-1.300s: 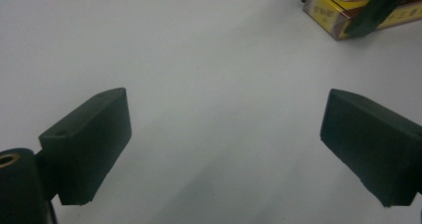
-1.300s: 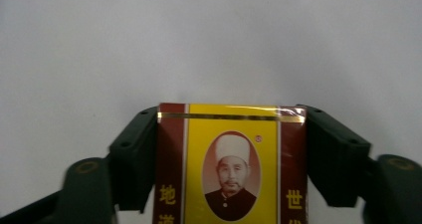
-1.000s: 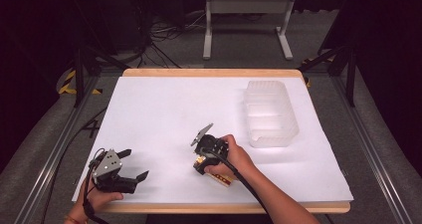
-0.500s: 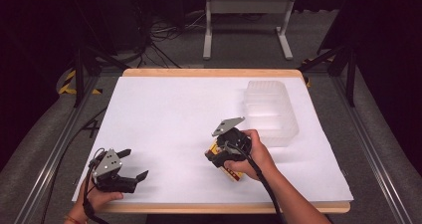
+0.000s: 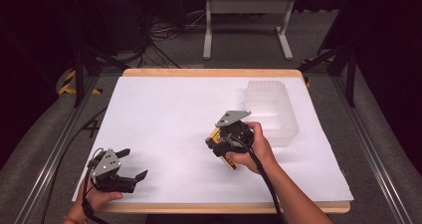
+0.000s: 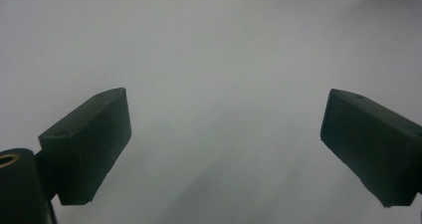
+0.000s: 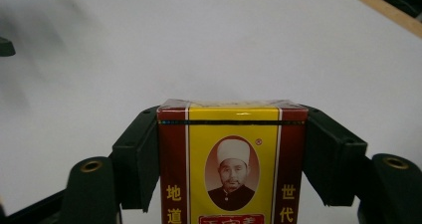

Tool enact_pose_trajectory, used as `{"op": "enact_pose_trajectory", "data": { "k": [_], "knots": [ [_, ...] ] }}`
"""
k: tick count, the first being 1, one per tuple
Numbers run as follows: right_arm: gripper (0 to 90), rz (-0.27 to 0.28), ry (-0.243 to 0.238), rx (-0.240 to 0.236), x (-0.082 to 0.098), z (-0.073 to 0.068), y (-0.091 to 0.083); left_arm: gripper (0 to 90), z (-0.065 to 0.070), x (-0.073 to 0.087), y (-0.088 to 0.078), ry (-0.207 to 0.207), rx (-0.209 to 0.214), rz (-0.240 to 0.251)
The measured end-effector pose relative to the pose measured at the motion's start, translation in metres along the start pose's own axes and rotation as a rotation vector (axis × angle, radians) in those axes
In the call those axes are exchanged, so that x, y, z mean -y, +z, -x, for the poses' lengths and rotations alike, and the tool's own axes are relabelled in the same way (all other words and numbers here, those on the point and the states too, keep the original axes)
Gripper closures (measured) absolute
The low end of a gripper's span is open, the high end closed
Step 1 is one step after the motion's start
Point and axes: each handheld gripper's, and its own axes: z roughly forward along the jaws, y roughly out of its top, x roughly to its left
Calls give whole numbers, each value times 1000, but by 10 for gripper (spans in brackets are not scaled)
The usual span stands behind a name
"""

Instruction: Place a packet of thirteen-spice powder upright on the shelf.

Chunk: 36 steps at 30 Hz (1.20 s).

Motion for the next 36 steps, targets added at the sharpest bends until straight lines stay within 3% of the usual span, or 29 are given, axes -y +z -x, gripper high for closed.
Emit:
{"op": "enact_pose_trajectory", "data": {
  "k": [9,19,24,36],
  "knots": [
    [324,64,8,58,-6,16,-1,64,0,0,0,5,0,-7],
    [322,79,15,83,-13,29,1,63,-1,1,0,2,-2,-5],
    [324,83,44,82,-15,38,1,63,-1,1,1,1,4,-5],
    [325,101,45,123,-16,46,-3,63,-2,0,0,-2,5,0]
  ]
}}
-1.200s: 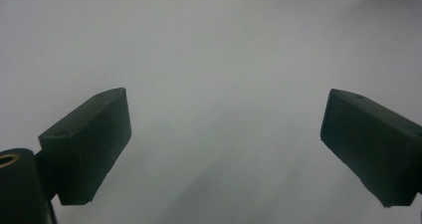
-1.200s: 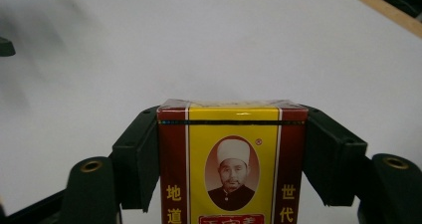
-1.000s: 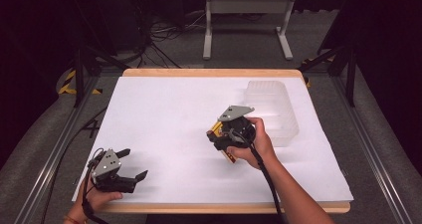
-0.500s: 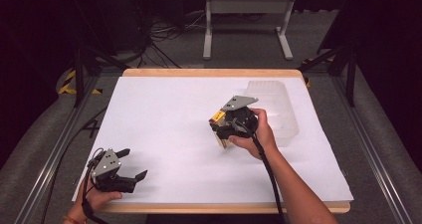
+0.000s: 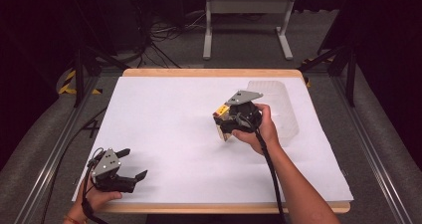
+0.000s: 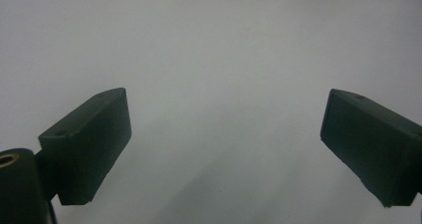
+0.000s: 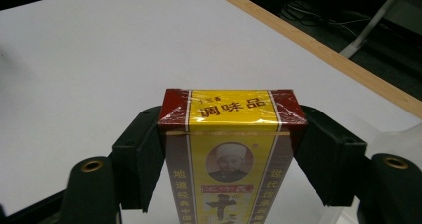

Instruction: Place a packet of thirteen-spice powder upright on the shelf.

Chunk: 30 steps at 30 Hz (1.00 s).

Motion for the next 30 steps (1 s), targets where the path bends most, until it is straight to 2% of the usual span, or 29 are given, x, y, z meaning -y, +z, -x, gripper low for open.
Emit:
{"op": "enact_pose_trajectory", "data": {
  "k": [11,23,30],
  "knots": [
    [326,43,35,59,-3,20,-20,64,-1,0,-1,-4,-5,5],
    [326,82,108,190,7,54,-32,63,-2,0,-2,-1,-7,2],
    [327,102,156,234,12,68,-33,64,-1,0,-2,2,-6,3]
  ]
}}
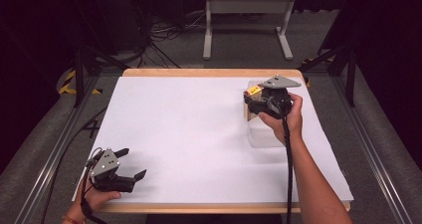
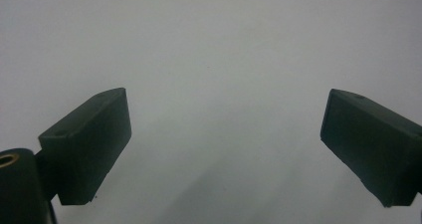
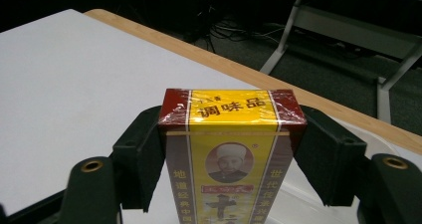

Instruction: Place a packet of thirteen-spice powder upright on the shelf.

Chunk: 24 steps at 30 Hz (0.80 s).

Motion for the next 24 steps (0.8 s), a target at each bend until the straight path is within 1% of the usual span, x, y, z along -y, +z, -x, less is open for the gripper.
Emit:
{"op": "enact_pose_trajectory", "data": {
  "k": [6,10,11,13,14,17,21,24],
  "knots": [
    [327,10,21,41,2,9,2,64,0,0,0,3,-2,-1],
    [327,16,33,55,3,13,3,64,0,0,0,4,-2,0],
    [328,19,36,72,3,14,3,64,0,0,0,2,-2,-1],
    [327,19,46,80,4,18,3,63,0,0,1,3,-3,-2],
    [327,20,55,93,5,20,3,64,0,0,1,5,-3,-3],
    [328,14,58,100,6,22,4,63,0,0,1,4,-4,-3],
    [327,14,77,119,7,26,5,64,0,0,1,5,1,-9],
    [327,7,78,128,8,29,7,64,0,0,2,7,-4,-12]
  ]
}}
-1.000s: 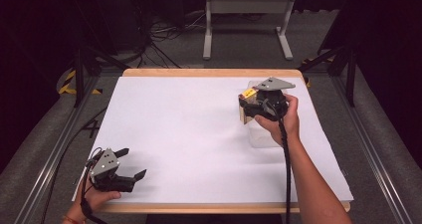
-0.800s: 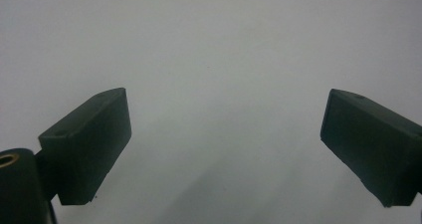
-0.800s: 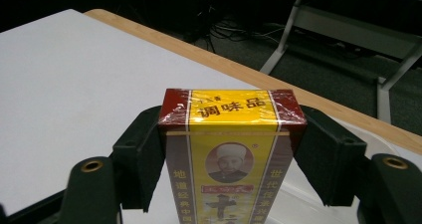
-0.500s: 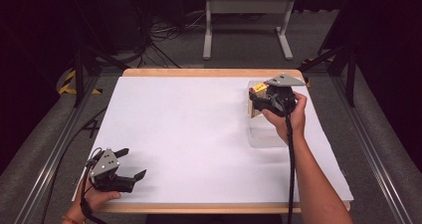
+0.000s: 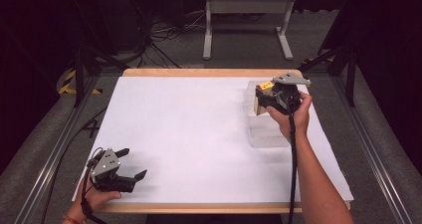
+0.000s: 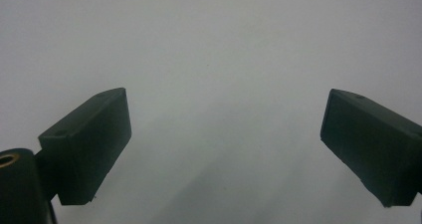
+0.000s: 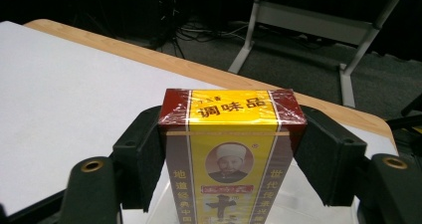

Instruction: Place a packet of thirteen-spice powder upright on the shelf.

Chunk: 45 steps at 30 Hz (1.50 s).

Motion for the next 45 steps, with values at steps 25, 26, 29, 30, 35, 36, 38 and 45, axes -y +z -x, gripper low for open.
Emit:
{"op": "enact_pose_trajectory", "data": {
  "k": [25,26,29,30,35,36,38,45],
  "knots": [
    [325,-111,37,35,23,12,14,67,2,0,1,19,-5,-9],
    [325,-114,36,36,23,12,14,67,2,0,1,17,-5,-6],
    [324,-120,35,36,23,12,13,67,2,0,0,18,-6,-6],
    [324,-127,34,34,23,12,13,67,2,0,0,16,-7,-6],
    [322,-164,29,34,27,12,14,67,2,0,0,15,-8,-6],
    [322,-168,27,32,27,12,14,67,2,0,-1,14,-8,-6],
    [319,-173,23,33,28,13,14,67,2,0,0,15,-8,-5],
    [318,-179,17,33,30,13,11,66,2,0,-1,16,-12,-3]
  ]
}}
